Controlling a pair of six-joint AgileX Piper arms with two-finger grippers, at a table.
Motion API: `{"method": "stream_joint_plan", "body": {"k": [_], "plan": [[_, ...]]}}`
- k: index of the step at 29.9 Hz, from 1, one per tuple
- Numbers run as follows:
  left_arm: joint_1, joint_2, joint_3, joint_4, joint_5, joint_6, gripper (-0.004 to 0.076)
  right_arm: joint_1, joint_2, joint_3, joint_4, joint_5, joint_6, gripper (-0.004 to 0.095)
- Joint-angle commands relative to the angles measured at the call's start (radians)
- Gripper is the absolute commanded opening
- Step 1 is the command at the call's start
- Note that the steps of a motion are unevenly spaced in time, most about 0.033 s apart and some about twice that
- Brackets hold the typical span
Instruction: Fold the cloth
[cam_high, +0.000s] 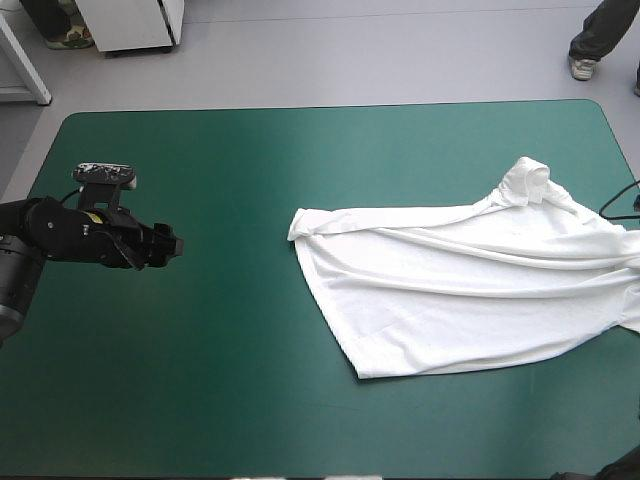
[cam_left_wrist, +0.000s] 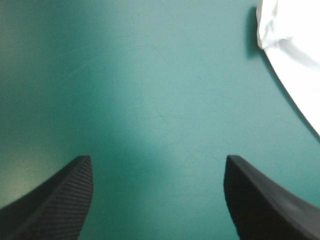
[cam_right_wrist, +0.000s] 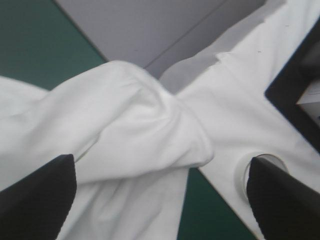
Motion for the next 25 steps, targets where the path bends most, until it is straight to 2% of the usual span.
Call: {"method": "stream_joint_plan", "body": {"k": [1,4,7,12,17,23,25], "plan": [[0.003,-0.026,-0.025,-0.034,-0.037,0.005,0.0527,0.018,-0.167,-0.034,0.162,0.032,-0.104,0.0833],[0.003,-0.026,-0.025,-0.074,-0.043,0.031,0.0527,0.096,-0.256,-0.029,0.252,0.109,-0.149,0.0833],[0.003,-0.026,-0.025,-0.117,-0.044,0.041,0.0527,0.258,-0.341,0.016,0.252,0.163,-0.16,0.0834],[-0.028,-0.024,-0.025,-0.145,-0.039,0.088,0.0527,0.564,-0.477,0.156,0.185,0.183,-0.046,0.0833],[-0.098,0.038,-0.053,-0.145,0.009,0.088,0.0527,0.811,-0.534,0.261,0.266,0.183,-0.021,0.0833],[-0.216,0.185,-0.161,-0.106,0.014,0.053,0.0527,1.061,-0.524,0.319,0.253,0.183,0.05,0.0831],[-0.258,0.24,-0.217,-0.05,0.005,0.023,0.0527,1.112,-0.52,0.326,0.248,0.183,0.078,0.0831]]}}
